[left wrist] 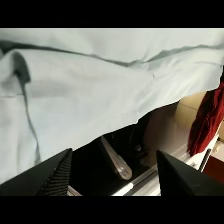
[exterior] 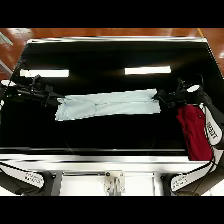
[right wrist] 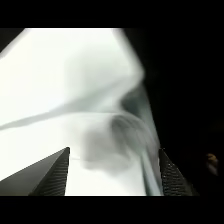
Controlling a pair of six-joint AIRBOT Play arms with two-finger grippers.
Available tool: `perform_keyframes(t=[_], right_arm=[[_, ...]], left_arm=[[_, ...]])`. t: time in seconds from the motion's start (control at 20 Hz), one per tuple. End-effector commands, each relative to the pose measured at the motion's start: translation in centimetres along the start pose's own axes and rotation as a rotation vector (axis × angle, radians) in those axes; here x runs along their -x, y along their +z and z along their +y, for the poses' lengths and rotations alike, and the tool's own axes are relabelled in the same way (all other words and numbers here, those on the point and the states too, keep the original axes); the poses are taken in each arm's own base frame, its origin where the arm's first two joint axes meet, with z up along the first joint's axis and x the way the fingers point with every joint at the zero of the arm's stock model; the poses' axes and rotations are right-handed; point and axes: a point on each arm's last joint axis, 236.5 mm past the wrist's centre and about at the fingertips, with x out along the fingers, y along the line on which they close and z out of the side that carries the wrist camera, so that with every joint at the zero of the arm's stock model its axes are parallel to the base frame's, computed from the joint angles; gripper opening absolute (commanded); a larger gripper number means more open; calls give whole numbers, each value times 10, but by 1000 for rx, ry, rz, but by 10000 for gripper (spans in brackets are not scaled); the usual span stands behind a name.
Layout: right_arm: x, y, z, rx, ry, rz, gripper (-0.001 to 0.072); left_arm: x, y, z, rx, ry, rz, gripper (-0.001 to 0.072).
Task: Fold the shirts.
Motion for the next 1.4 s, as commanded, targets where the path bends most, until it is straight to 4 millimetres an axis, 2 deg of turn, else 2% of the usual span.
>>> perform_keyframes(t=[0.0, 0.05, 0.1, 0.2, 0.25, 0.3, 0.35, 0.4, 0.55, 0.7, 0.8, 0.9, 1.0, 1.1, 1.2, 1.25, 1.3, 1.35], right_arm=[[-22, -5, 10, -35, 53, 15, 475], [-19, 2, 13, -22, 62, -14, 211], [-13, 7, 18, 6, 76, -33, 65], [10, 12, 36, 86, 97, -66, 62], [26, 13, 50, 118, 112, -80, 62], [42, 12, 64, 149, 125, -91, 61], [62, 7, 80, 188, 144, -95, 61], [81, 1, 95, 227, 157, -97, 61], [140, -30, 148, 304, 216, -102, 61], [191, -61, 191, 355, 250, -139, 61], [221, -81, 213, 377, 268, -175, 61], [242, -97, 229, 390, 288, -202, 61], [255, -114, 240, 395, 307, -202, 61], [260, -124, 245, 389, 306, -198, 61], [254, -131, 244, 393, 281, -176, 61], [249, -133, 242, 395, 255, -166, 61], [244, -135, 239, 393, 229, -155, 61], [240, -136, 237, 399, 207, -149, 61]], left_arm=[[-12, -5, -21, -21, -43, 28, 594], [-17, -5, -31, -26, -71, 27, 594], [-22, -5, -41, -34, -94, 30, 593], [-35, -8, -54, -54, -106, 42, 570], [-44, -10, -59, -77, -101, 48, 439], [-54, -12, -65, -120, -95, 51, 211], [-68, -15, -73, -163, -88, 55, 81], [-82, -17, -81, -187, -79, 57, 57], [-133, -33, -113, -275, -54, 63, 41], [-185, -54, -146, -333, -31, 46, 41], [-214, -78, -170, -360, -50, 61, 41], [-240, -106, -197, -376, -95, 79, 42], [-266, -128, -217, -378, -123, 71, 41], [-293, -159, -229, -331, -166, 115, 41], [-316, -185, -224, -287, -177, 174, 41], [-324, -189, -216, -286, -165, 187, 41], [-326, -184, -208, -281, -155, 186, 40], [-321, -170, -202, -268, -150, 164, 38]])
